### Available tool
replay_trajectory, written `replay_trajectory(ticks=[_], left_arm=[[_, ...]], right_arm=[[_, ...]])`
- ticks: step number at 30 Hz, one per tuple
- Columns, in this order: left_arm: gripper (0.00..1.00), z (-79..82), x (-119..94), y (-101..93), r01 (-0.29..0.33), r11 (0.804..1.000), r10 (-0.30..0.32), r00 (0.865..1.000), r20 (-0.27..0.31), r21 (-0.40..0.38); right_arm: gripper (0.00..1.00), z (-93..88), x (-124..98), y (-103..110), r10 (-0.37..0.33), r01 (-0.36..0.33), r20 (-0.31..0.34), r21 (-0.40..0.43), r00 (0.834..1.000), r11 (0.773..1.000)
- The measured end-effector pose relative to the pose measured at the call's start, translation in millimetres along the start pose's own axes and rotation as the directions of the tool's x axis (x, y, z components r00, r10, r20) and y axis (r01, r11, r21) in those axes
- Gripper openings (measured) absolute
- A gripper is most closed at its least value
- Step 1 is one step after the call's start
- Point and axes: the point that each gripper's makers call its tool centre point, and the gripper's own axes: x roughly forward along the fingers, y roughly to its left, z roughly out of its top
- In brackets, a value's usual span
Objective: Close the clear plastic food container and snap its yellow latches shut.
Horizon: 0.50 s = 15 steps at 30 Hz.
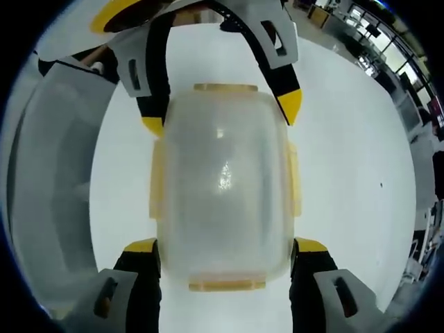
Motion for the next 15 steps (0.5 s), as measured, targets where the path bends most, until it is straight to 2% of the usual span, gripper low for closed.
replay_trajectory(ticks=[8, 15], left_arm=[[0.80, 1.5, 6, 10.5, -0.013, 1.000, 0.013, 1.000, -0.019, 0.015], [0.80, 2.8, 8, 15.5, -0.010, 1.000, 0.010, 1.000, -0.008, 0.001]], right_arm=[[0.76, -0.7, -1, -7, -0.003, 0.003, -0.002, 0.018, 1.000, 1.000], [0.76, -2.5, 0, -13, -0.001, 0.000, 0.004, 0.010, 1.000, 1.000]])
